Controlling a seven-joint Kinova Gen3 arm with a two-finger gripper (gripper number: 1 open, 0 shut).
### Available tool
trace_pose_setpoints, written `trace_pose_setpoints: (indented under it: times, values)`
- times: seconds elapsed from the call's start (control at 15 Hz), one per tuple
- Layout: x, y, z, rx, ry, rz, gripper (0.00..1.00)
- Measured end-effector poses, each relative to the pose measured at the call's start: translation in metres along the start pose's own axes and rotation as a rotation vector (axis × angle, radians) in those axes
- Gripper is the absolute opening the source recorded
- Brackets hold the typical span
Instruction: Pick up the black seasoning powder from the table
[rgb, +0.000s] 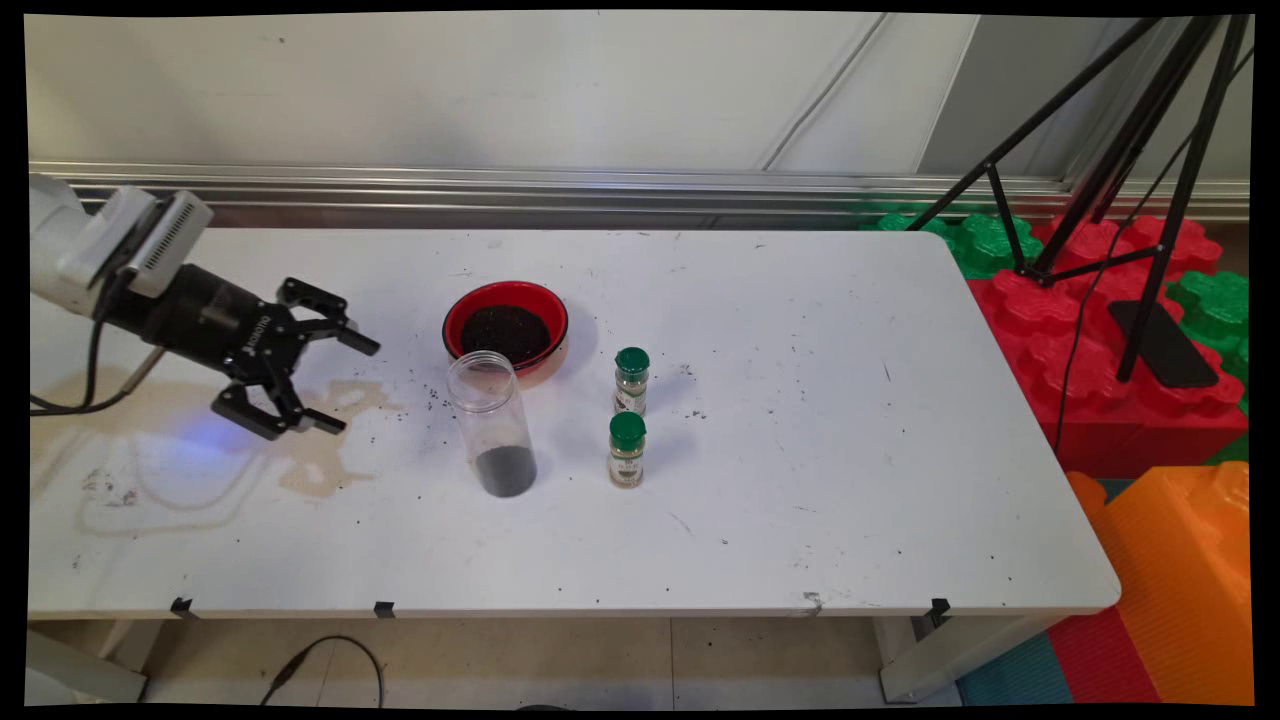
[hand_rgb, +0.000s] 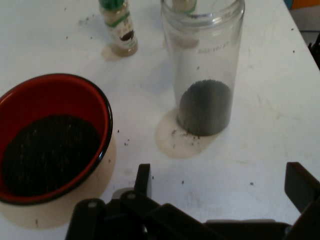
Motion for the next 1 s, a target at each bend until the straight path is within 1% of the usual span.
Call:
trace_pose_setpoints:
  times: [0.2,0.53,1.0]
  values:
    - [0.0,-0.004,0.011,-0.016,0.025,0.013,1.0]
    - [-0.002,-0.011,0.036,-0.049,0.083,0.031,1.0]
    - [-0.005,-0.018,0.067,-0.082,0.178,0.028,1.0]
